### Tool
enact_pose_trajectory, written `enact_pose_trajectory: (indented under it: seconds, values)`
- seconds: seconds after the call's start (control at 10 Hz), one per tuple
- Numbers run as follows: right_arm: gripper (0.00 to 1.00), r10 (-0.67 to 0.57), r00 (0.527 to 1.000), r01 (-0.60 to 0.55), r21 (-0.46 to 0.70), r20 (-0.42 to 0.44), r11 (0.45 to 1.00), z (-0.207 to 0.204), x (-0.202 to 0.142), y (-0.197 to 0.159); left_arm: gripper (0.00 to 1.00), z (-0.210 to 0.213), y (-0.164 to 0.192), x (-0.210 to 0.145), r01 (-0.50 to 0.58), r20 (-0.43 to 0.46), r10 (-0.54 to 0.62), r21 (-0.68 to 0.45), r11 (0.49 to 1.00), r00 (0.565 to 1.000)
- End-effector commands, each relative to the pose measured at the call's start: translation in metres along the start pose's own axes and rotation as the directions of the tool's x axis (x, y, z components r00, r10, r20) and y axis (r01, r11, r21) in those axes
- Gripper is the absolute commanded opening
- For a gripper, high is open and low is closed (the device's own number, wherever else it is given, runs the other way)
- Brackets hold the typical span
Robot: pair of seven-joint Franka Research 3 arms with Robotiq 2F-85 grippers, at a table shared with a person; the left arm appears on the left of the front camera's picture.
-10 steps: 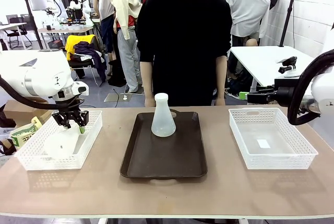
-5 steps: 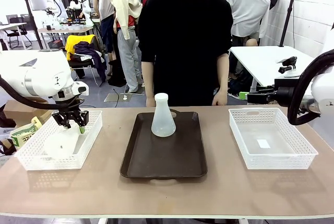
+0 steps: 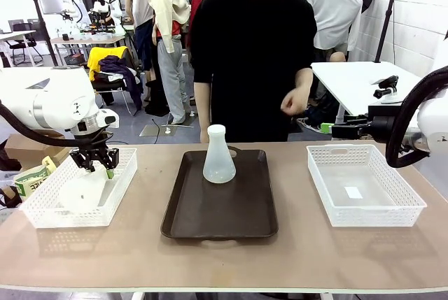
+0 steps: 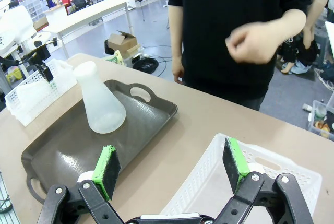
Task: Prepare the laboratory tools.
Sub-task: Place the picked Big flask upright in the Handle tray as directed by the person.
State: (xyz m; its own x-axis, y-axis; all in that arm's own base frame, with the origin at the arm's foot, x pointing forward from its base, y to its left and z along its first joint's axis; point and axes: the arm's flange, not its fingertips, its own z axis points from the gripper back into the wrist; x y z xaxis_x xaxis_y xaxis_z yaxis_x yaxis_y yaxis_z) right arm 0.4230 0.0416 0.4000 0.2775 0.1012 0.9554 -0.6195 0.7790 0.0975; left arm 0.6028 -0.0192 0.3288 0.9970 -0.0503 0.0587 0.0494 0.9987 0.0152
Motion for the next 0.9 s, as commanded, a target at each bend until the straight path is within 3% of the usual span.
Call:
enact_pose_trajectory:
  seconds: [0.0,0.3,0.8]
  values:
    - [1.00,-0.010,1.000,0.010,0.002,-0.009,1.000,0.000,-0.001,0.001,0.00,0.000,0.000,0.001,0.008,0.007,-0.008,0.001,1.000,1.000]
    - [1.00,-0.010,1.000,0.010,0.002,-0.009,1.000,0.000,-0.001,0.001,0.00,0.012,-0.003,-0.009,0.028,0.004,-0.028,0.011,1.000,1.000]
    - [1.00,-0.010,1.000,0.010,0.002,-0.009,1.000,0.000,-0.001,0.001,0.00,0.095,-0.014,-0.064,0.061,0.146,-0.063,0.016,0.998,0.987]
